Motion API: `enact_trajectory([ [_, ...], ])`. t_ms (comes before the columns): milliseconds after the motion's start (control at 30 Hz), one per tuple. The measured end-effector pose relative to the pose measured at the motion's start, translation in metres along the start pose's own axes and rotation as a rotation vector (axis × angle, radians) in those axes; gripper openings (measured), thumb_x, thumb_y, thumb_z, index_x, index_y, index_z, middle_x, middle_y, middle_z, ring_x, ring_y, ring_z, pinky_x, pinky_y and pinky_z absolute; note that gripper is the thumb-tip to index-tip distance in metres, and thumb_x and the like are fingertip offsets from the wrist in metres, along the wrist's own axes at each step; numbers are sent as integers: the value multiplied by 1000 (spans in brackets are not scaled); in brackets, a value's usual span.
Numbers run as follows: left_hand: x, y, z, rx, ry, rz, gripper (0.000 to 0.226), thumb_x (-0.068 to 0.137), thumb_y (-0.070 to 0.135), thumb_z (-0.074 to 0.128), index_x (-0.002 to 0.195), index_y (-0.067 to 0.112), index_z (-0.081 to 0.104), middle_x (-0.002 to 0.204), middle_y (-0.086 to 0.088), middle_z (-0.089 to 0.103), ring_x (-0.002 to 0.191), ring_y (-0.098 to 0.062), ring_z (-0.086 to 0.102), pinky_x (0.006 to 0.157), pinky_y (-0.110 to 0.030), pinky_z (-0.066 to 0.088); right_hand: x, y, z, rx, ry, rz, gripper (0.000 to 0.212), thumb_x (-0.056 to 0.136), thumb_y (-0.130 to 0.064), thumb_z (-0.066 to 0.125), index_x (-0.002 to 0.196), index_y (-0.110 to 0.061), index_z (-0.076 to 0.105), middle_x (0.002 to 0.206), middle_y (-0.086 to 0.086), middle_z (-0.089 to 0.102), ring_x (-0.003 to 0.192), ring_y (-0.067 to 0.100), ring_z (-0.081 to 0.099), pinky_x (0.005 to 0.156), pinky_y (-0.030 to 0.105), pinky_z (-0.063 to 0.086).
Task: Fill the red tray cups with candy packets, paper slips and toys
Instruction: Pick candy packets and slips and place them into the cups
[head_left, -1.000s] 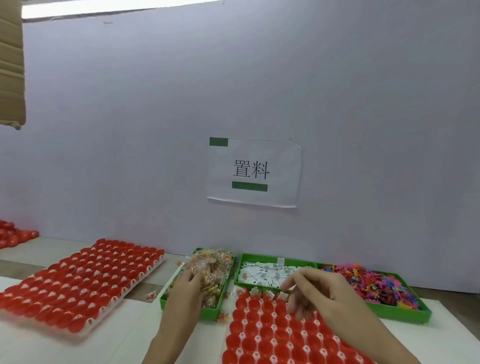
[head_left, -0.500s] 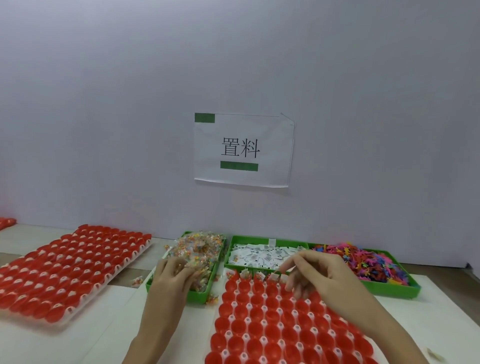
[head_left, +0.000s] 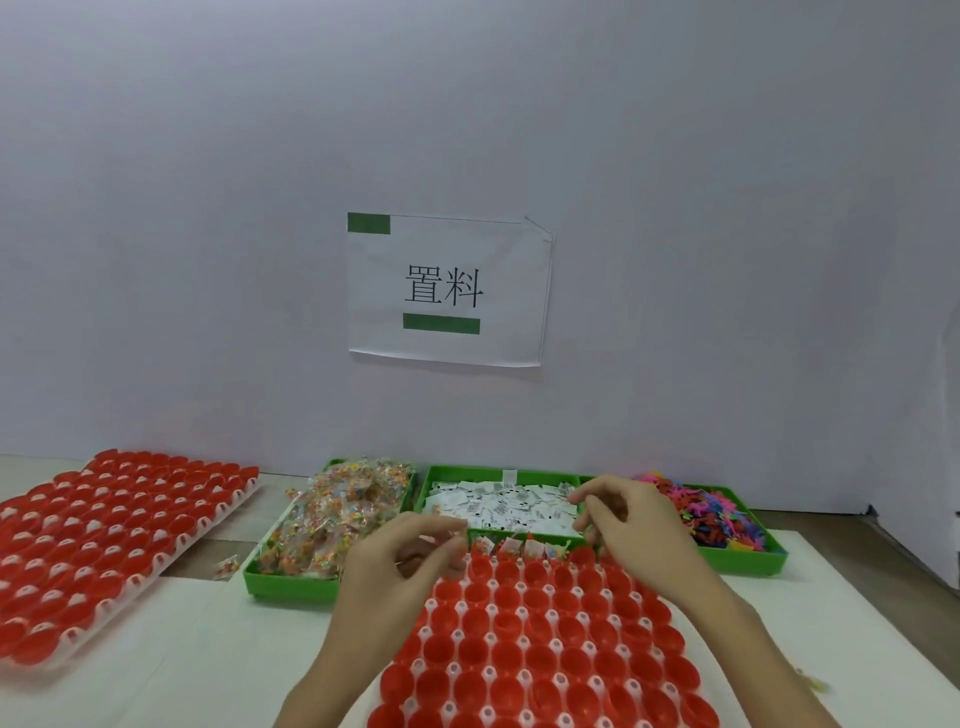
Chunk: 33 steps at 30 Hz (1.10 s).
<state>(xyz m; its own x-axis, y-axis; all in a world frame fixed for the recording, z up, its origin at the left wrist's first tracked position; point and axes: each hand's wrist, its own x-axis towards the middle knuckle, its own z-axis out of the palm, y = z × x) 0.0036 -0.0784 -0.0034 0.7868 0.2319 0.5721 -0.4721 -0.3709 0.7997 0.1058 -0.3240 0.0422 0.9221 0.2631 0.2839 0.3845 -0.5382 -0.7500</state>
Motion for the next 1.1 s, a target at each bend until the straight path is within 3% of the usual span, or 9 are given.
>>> enact_trajectory([
  [133,-4,-13,-3,115,-38,75,21,88,9,77,99,27,80,91,11,76,78,-12,76,72,-24,61,35,13,17,-252,-59,-7,20,102,-13,57,109,-21,74,91,-8,74,76,-1,65,67,9,46],
  [233,-3,-21,-15,272,-19,218,18,84,14,77,96,28,80,92,19,73,81,-6,72,71,-16,56,58,19,29,-426,-159,-29,21,101,-14,62,117,-15,74,114,2,74,95,9,67,85,18,49],
  [333,-4,-27,-25,320,-4,263,19,80,10,82,92,26,79,89,18,72,78,-7,70,70,-18,56,76,24,38,-542,-282,-31,21,98,-15,67,117,-13,75,122,4,73,106,15,69,95,27,53],
  [567,-3,-30,-32,316,18,294,20,80,9,82,92,23,79,89,19,72,79,-7,70,70,-14,54,101,26,50,-663,-445,-13,20,90,-20,77,107,-10,76,113,6,73,88,13,63,81,22,50],
  [667,-3,-30,-32,316,16,299,20,80,9,81,92,24,79,88,18,71,78,-7,69,69,-15,54,105,27,53,-674,-441,21,10,89,-12,78,97,-7,77,111,6,74,89,15,64,79,21,51],
  [800,-3,-31,-33,312,10,302,19,80,8,81,92,23,80,87,16,71,78,-8,69,67,-17,55,108,31,57,-664,-450,44,7,91,-2,72,93,-3,78,108,9,76,77,7,62,65,14,48],
  [967,-4,-29,-31,313,0,310,18,79,11,81,92,22,80,85,17,71,76,-7,69,67,-15,54,109,34,59,-659,-408,45,14,91,-16,75,99,-4,76,121,8,71,110,21,68,89,27,54],
  [1100,-4,-32,-31,334,-9,323,21,77,8,83,92,21,80,85,16,71,73,-5,68,66,-19,56,112,35,63,-665,-410,52,15,90,-9,75,104,-2,76,118,11,74,108,22,69,94,30,56],
])
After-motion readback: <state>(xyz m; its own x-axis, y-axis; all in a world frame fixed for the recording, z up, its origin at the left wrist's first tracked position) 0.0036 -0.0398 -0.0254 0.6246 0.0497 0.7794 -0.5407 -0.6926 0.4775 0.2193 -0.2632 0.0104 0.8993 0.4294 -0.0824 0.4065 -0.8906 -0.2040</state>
